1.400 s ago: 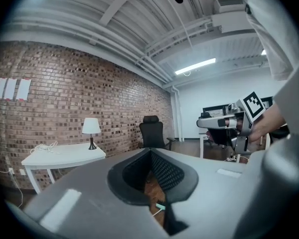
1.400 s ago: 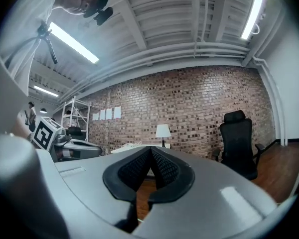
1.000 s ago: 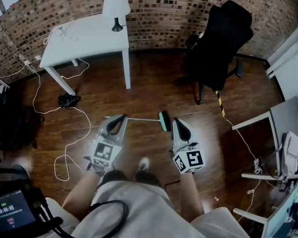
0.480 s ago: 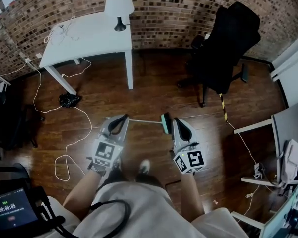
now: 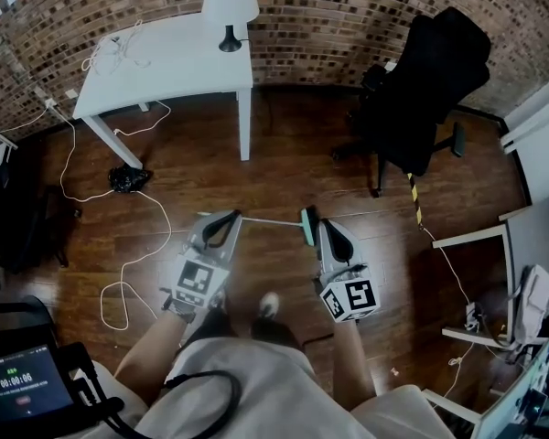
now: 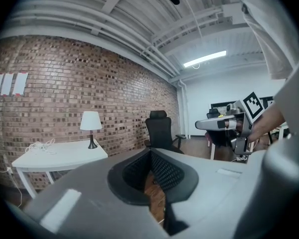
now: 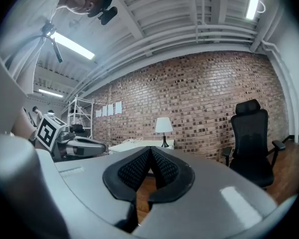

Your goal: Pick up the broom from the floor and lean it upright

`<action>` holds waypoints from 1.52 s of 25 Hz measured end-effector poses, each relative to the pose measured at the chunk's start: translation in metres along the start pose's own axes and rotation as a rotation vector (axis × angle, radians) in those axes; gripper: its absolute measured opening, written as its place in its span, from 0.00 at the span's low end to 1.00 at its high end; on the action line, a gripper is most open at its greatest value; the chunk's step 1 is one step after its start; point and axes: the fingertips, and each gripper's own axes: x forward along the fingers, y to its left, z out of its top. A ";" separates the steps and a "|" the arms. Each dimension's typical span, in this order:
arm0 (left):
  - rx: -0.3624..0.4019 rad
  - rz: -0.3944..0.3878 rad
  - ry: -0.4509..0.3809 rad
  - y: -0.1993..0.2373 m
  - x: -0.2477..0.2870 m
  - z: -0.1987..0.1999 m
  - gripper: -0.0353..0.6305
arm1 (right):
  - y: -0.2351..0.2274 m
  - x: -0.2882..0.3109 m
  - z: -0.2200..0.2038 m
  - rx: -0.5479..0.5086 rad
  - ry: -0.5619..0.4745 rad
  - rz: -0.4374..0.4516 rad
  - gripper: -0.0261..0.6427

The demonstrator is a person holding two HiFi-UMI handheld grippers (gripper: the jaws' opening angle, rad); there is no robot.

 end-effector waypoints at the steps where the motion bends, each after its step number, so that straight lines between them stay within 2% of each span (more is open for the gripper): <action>1: -0.003 0.005 0.004 0.003 -0.001 -0.003 0.05 | 0.000 0.003 -0.002 0.001 0.004 0.004 0.06; 13: -0.049 0.084 0.040 0.040 -0.003 -0.028 0.05 | 0.013 0.049 -0.025 -0.028 0.073 0.114 0.06; 25: -0.114 0.219 0.095 0.084 -0.010 -0.095 0.05 | 0.028 0.112 -0.098 -0.043 0.174 0.263 0.06; 38: -0.105 0.226 0.142 0.148 -0.002 -0.227 0.05 | 0.047 0.185 -0.233 -0.133 0.258 0.333 0.06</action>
